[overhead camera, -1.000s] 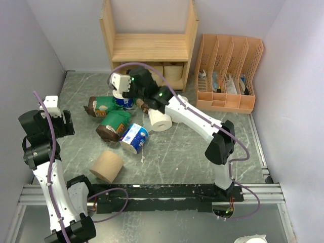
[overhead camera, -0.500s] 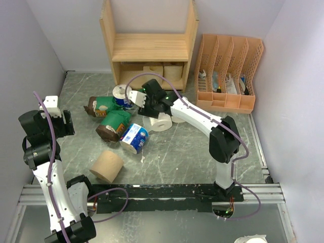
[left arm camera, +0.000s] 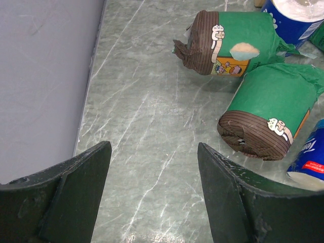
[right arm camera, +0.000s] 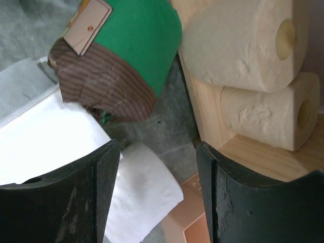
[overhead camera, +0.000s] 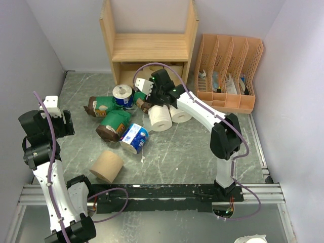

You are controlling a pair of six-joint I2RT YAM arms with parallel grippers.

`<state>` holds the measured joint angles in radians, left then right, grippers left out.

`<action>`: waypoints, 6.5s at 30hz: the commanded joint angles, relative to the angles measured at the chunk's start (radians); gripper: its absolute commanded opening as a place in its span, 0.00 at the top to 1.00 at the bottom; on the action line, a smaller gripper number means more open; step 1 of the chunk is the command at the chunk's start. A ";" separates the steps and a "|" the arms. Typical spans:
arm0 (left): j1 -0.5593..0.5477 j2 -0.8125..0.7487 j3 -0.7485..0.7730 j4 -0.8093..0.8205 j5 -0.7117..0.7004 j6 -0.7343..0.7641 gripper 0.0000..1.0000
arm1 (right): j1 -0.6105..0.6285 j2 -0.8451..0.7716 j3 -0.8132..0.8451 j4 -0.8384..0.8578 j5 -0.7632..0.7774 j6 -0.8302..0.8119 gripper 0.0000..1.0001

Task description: Place and organize the paper towels onto the shelf

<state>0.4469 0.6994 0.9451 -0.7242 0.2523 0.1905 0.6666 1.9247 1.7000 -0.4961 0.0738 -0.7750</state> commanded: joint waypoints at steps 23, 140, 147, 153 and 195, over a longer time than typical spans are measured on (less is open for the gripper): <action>-0.007 -0.012 -0.003 0.026 0.021 0.003 0.20 | 0.002 0.220 0.210 -0.062 -0.074 0.023 0.39; -0.003 0.006 -0.005 0.034 -0.011 -0.005 0.21 | -0.483 -0.077 -0.249 0.560 -0.229 2.238 1.00; -0.002 0.009 -0.004 0.034 -0.013 -0.007 0.21 | -0.483 -0.001 -0.201 0.575 -0.225 2.257 1.00; 0.000 0.008 -0.005 0.032 -0.008 -0.005 0.21 | -0.483 0.060 -0.134 0.565 -0.210 2.255 1.00; 0.016 -0.018 -0.006 0.031 0.007 -0.002 0.21 | -0.484 -0.178 -0.195 0.603 -0.370 2.020 0.00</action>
<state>0.4549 0.6998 0.9451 -0.7223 0.2501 0.1898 0.1875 1.8442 1.5833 0.0490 -0.2459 1.3182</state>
